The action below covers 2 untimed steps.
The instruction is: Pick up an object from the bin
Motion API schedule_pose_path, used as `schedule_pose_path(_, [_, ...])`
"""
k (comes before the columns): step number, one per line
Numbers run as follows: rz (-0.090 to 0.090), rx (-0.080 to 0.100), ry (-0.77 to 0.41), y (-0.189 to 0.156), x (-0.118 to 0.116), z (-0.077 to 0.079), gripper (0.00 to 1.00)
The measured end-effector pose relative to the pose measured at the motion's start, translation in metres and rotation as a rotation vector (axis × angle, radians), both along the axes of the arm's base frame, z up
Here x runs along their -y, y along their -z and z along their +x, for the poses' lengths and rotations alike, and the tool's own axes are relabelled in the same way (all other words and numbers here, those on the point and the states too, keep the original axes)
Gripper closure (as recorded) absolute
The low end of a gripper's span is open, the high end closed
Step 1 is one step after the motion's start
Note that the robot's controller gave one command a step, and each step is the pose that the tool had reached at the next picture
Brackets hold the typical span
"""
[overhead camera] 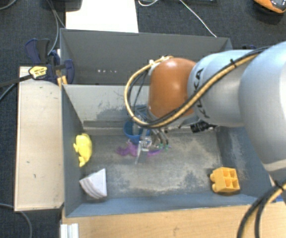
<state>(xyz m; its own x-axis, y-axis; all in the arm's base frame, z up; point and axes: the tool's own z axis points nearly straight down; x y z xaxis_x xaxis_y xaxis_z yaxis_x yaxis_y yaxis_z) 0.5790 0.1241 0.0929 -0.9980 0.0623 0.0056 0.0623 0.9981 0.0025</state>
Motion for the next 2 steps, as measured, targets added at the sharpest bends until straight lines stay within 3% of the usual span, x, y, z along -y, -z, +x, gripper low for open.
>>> schedule_pose_path(1, [0.005,0.014,0.333,0.0153,0.0460,-0.0009,1.00])
schedule_pose_path(2, [0.005,0.014,0.334,0.0154,0.0459,-0.0009,1.00])
